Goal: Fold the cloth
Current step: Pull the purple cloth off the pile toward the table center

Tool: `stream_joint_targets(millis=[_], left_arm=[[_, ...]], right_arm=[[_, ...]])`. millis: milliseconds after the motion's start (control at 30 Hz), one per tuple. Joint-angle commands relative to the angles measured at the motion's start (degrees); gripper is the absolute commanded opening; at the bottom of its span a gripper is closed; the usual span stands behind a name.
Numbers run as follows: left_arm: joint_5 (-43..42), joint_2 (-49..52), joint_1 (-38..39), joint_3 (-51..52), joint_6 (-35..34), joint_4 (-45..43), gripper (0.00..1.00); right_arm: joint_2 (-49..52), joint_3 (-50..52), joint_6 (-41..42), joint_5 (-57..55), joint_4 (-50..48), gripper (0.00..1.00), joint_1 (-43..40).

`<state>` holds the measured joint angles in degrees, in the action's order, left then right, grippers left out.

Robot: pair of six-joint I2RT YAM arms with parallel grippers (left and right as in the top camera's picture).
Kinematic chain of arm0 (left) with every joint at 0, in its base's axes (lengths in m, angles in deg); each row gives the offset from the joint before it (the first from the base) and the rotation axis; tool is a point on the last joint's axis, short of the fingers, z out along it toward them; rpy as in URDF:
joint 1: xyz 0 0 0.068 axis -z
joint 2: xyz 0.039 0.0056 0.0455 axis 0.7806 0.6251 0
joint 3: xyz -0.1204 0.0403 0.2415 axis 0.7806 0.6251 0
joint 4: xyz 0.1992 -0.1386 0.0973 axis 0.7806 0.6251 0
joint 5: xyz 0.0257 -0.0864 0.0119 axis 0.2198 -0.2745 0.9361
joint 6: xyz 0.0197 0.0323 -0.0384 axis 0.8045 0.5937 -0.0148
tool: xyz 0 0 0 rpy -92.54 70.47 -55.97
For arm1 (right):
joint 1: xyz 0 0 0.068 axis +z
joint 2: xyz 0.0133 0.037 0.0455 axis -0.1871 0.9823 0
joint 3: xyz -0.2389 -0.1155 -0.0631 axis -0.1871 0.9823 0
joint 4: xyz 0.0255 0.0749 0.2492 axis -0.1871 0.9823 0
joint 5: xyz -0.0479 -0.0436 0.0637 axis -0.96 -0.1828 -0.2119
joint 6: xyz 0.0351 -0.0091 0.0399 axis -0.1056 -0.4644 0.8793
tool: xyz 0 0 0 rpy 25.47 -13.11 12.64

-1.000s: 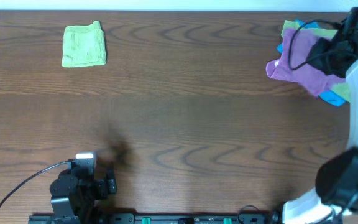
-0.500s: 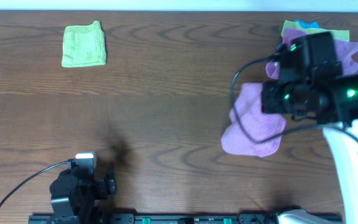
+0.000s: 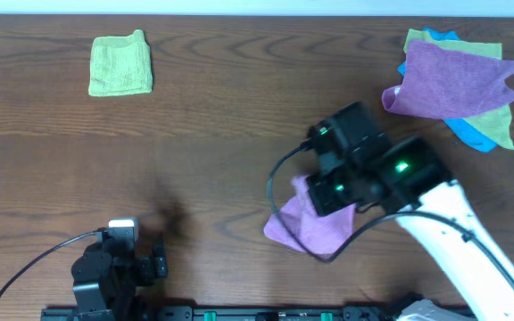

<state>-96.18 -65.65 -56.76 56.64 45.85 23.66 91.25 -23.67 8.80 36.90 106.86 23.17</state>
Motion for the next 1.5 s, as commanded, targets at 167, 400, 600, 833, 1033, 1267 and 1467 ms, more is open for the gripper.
stream_joint_targets(millis=[167,400,600,833,1033,1267,1467], left_arm=[[0.0,-0.3,0.2,0.1,-0.2,1.0,0.95],[0.0,-0.3,0.2,0.1,-0.2,1.0,0.95],[0.0,-0.3,0.2,0.1,-0.2,1.0,0.95],[-1.0,-0.3,0.2,0.1,-0.3,1.0,0.95],[-6.7,-0.3,0.2,0.1,-0.3,-0.3,0.95],[-16.6,0.0,0.2,-0.3,-5.9,-5.8,0.95],[-23.7,7.8,0.2,-4.1,-18.6,-4.9,0.95]], right_arm=[[-1.2,-0.3,3.5,8.9,-9.7,0.01,10.8],[4.2,-0.3,-0.3,0.2,-13.4,0.01,8.7],[12.6,-2.6,-2.8,-19.3,-22.1,0.95,-4.1],[15.3,-13.5,-3.0,-18.5,-16.0,0.99,-14.4],[15.3,-13.5,-6.4,-12.9,-6.8,0.99,-14.7],[15.5,-2.5,-4.9,-6.6,-12.9,0.99,-19.1],[15.5,4.7,-4.1,1.6,-19.0,0.99,-26.1]])
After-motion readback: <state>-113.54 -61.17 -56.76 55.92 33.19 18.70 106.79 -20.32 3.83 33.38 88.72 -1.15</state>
